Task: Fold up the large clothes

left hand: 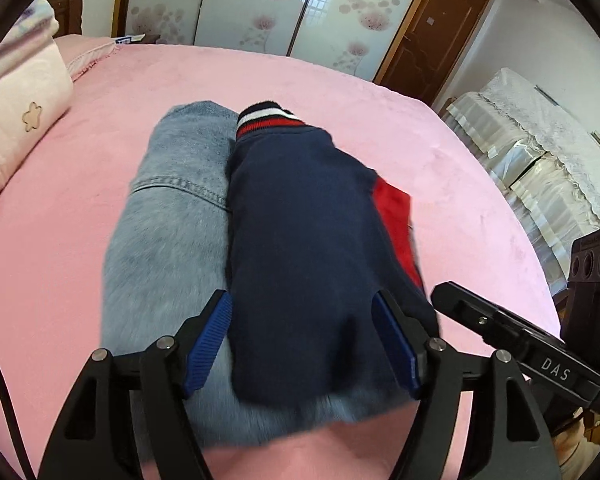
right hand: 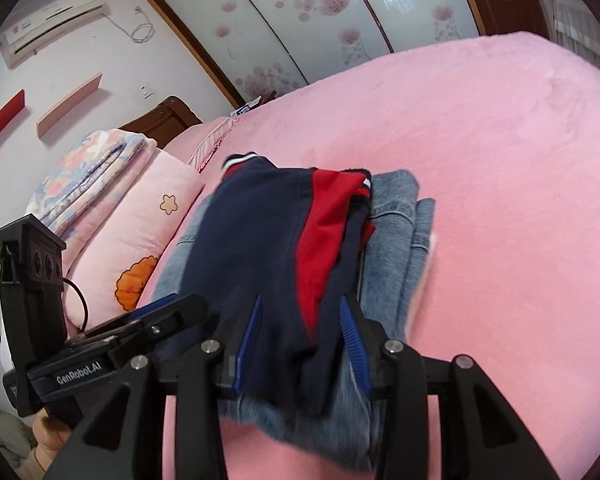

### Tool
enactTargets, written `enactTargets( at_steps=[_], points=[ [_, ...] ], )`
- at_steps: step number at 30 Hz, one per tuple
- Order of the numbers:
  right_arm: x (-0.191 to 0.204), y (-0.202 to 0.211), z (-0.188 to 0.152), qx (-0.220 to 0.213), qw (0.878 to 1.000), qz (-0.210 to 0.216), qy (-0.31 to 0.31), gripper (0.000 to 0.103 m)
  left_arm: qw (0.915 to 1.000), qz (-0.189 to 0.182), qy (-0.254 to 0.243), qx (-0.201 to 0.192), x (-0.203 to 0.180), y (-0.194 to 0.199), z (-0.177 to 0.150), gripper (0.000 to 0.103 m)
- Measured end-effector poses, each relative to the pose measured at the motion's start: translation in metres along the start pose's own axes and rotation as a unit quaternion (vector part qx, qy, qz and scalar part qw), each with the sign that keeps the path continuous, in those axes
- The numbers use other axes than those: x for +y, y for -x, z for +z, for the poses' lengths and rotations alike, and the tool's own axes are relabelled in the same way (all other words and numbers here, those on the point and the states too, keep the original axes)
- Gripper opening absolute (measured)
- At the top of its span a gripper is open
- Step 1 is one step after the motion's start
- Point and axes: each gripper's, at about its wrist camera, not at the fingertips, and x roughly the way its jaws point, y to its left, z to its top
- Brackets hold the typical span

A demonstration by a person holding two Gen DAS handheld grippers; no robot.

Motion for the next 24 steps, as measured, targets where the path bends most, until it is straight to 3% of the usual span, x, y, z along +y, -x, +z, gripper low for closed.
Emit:
enactTargets(
  at_steps=[6,17,24],
  points=[
    [0.017,0.063,-0.022,-0.013,1.000,-0.012,0.022,0.041,1.0000,0.004,-0.008,-0.001,-0.021,0.059,-0.027,0.071],
    [0.045,0.199,-0.081,-0.041,0.994,-0.049,0.086,0.041,0.9982,-0.013,-0.054,-0.024,-0.110,0.171,-0.101,0.071],
    [0.051,0.263,-0.116,-0.065,0.989,-0.079,0.111,0.041,0.9964,-0.014,-0.071,-0.045,-0.157,0.225,-0.143,0.071]
  ],
)
